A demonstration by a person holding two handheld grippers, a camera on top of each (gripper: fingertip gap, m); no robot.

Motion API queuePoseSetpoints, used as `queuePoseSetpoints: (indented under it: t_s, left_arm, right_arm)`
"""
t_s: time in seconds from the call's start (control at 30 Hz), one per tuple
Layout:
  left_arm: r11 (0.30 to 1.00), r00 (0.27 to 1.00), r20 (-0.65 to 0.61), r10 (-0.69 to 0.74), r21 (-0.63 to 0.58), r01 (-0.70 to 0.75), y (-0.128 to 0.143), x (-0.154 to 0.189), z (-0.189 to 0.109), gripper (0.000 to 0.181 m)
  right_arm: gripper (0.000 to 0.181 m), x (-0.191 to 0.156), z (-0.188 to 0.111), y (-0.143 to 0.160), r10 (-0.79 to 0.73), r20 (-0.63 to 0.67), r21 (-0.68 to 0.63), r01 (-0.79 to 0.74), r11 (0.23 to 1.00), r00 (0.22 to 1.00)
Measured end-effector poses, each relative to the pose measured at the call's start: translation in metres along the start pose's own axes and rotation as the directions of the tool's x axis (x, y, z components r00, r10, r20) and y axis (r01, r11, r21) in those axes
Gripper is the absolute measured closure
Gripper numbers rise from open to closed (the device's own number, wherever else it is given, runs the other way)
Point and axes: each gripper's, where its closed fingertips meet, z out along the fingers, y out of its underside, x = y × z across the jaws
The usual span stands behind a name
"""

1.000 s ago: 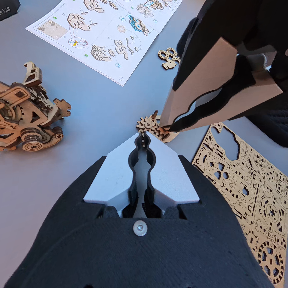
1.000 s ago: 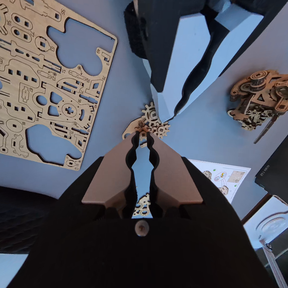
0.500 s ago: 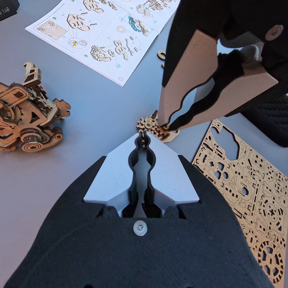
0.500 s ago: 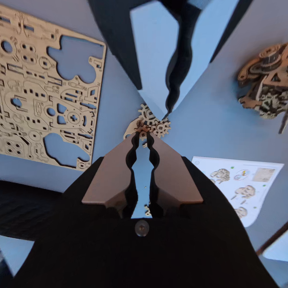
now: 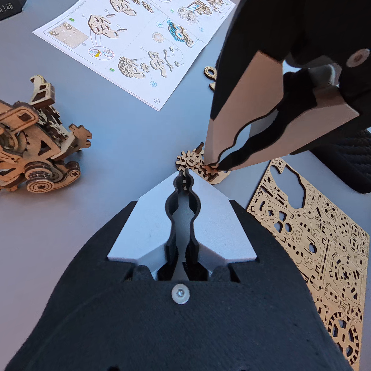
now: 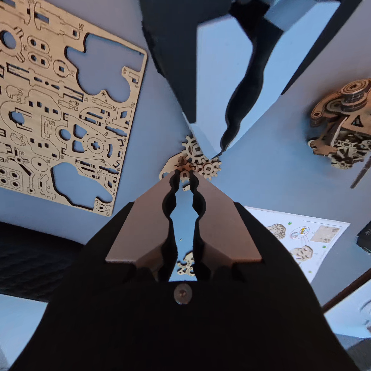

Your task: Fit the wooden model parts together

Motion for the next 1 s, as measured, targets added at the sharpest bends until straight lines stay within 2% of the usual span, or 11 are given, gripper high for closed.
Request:
queuePoseSetpoints:
  t_s: [0.2,0.4,0.5,0.6,0.63,0.73,0.83,0.9,1.0]
  left_arm:
    - [1.0,1.0,-0.009,-0.021,-0.002,0.021,0.0,0.0,0.0,0.181]
    - [0.992,0.992,-0.015,-0.121,-0.019,0.121,0.004,-0.009,-0.009,0.173]
    - [0.966,0.958,-0.128,-0.257,-0.038,0.254,0.005,0.0,-0.011,0.162]
    - [0.914,0.877,-0.262,-0.404,-0.075,0.399,0.002,0.012,-0.012,0.152]
    - [0.909,0.866,-0.282,-0.414,-0.085,0.407,0.001,0.013,-0.013,0.152]
    - [0.955,0.922,-0.257,-0.291,-0.129,0.266,0.008,0.014,-0.014,0.154]
    - [0.996,0.981,-0.184,-0.063,-0.079,0.049,0.003,0.01,-0.018,0.153]
    - [0.99,0.981,-0.157,0.115,-0.059,-0.126,0.002,0.013,-0.021,0.14]
    - [0.927,0.933,-0.029,0.36,-0.101,-0.361,0.013,0.0,-0.017,0.122]
  right_arm:
    - [0.173,0.0,0.0,0.0,0.046,-0.082,-0.039,-0.05,0.998,0.996]
    - [0.172,0.001,-0.001,0.0,0.111,-0.057,0.098,-0.105,0.99,0.992]
    - [0.172,0.001,-0.001,0.0,0.141,-0.05,0.178,-0.13,0.975,0.989]
    - [0.172,0.001,-0.002,0.0,0.147,-0.061,0.246,-0.128,0.961,0.987]
    - [0.172,0.001,-0.002,-0.001,0.155,-0.063,0.262,-0.134,0.956,0.986]
    - [0.172,0.002,-0.002,-0.001,0.151,-0.086,0.284,-0.121,0.951,0.985]
    - [0.172,0.002,-0.003,-0.001,0.137,-0.107,0.276,-0.103,0.956,0.985]
    - [0.172,0.002,-0.002,-0.001,0.132,-0.11,0.271,-0.099,0.958,0.985]
    - [0.172,0.002,-0.002,-0.001,0.135,-0.102,0.276,-0.102,0.956,0.986]
